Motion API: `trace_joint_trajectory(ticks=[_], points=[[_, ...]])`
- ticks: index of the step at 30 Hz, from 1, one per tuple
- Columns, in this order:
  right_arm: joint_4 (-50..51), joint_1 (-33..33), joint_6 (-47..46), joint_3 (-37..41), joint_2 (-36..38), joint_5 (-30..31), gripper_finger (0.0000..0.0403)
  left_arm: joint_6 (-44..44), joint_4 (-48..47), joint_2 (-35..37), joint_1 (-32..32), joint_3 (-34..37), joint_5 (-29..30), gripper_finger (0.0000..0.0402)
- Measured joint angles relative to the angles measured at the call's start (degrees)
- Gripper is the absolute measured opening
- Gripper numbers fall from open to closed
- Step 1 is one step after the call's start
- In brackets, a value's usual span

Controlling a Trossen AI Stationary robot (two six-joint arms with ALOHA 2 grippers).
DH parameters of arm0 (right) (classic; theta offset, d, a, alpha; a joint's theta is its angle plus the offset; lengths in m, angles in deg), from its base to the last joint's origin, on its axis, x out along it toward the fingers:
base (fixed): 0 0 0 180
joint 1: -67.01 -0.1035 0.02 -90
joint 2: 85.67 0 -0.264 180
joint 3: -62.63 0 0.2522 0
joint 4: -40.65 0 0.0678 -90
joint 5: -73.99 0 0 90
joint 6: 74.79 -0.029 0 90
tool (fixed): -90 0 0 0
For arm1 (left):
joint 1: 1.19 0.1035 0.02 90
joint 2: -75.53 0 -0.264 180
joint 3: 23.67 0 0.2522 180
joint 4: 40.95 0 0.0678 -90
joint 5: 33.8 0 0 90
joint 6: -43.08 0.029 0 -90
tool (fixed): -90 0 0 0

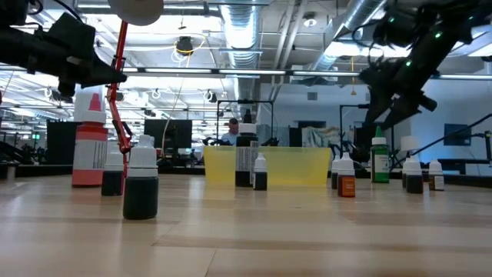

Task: Pick & Place food coloring
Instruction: Put the large green food coloring bottle into the yellow bin

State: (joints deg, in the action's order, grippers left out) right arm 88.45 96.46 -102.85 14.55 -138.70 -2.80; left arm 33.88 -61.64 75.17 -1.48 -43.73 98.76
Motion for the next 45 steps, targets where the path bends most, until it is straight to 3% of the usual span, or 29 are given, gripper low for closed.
trace_joint_trajectory(ticks=[17, 38, 45], points=[[-0.7, 0.0, 0.2, 0.0, -12.8, 0.3, 0.0237, -0.7, -1.6, 0.0, 0.0, 0.0, 0.1, 0.0], [0.4, 0.0, 6.2, -5.7, -13.4, 0.4, 0.0106, -1.6, -1.6, 0.0, 0.0, 0.0, 0.1, 0.0], [1.7, 0.0, 6.2, -5.7, -13.3, 0.4, 0.0127, -1.6, -1.6, 0.0, 0.0, 0.0, 0.1, 0.0]])
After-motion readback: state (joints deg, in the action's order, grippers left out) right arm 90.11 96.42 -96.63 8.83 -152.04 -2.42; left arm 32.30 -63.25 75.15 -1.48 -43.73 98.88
